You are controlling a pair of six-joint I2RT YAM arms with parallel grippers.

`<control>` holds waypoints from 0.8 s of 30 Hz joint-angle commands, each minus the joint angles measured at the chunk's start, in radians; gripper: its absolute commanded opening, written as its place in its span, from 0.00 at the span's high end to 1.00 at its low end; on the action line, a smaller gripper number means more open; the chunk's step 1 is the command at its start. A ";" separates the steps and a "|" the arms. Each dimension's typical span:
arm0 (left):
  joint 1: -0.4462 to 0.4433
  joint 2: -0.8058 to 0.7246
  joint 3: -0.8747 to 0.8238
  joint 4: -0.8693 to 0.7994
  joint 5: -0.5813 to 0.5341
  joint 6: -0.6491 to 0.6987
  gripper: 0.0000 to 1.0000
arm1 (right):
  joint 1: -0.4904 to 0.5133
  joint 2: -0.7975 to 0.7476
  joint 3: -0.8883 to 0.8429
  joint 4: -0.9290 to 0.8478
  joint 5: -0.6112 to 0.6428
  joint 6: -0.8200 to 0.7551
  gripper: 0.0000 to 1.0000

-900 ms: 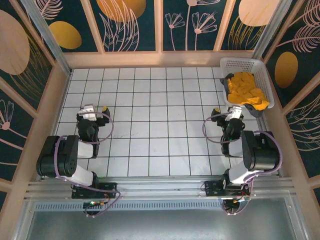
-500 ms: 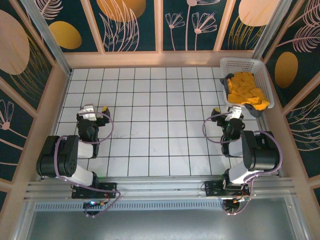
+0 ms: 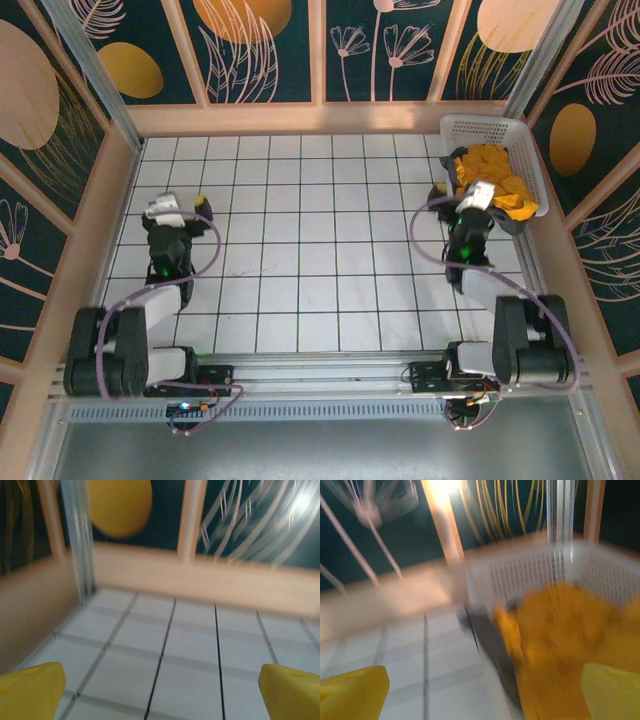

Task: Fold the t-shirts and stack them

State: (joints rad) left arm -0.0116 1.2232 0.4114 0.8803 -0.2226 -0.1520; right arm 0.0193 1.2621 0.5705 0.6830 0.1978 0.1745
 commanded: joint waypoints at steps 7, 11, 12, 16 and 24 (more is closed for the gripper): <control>-0.009 0.130 0.828 -0.956 -0.168 -0.475 0.01 | -0.132 0.149 0.735 -0.946 0.035 0.403 0.06; -0.044 0.251 0.974 -1.012 0.109 -0.576 0.01 | -0.171 0.344 0.984 -1.197 -0.033 0.346 0.11; -0.063 0.269 0.986 -1.015 0.142 -0.591 0.01 | -0.177 0.385 1.029 -1.255 -0.038 0.335 0.11; -0.209 0.325 1.036 -1.054 0.209 -0.548 0.02 | -0.216 0.544 1.165 -1.450 -0.084 0.329 0.14; -0.407 0.329 0.943 -0.989 0.353 -0.490 0.16 | -0.289 0.708 1.192 -1.488 -0.163 0.306 0.17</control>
State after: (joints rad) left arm -0.4099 1.5753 1.3880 -0.1314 0.0483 -0.6544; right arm -0.2600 1.9186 1.7142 -0.7132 0.0658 0.4961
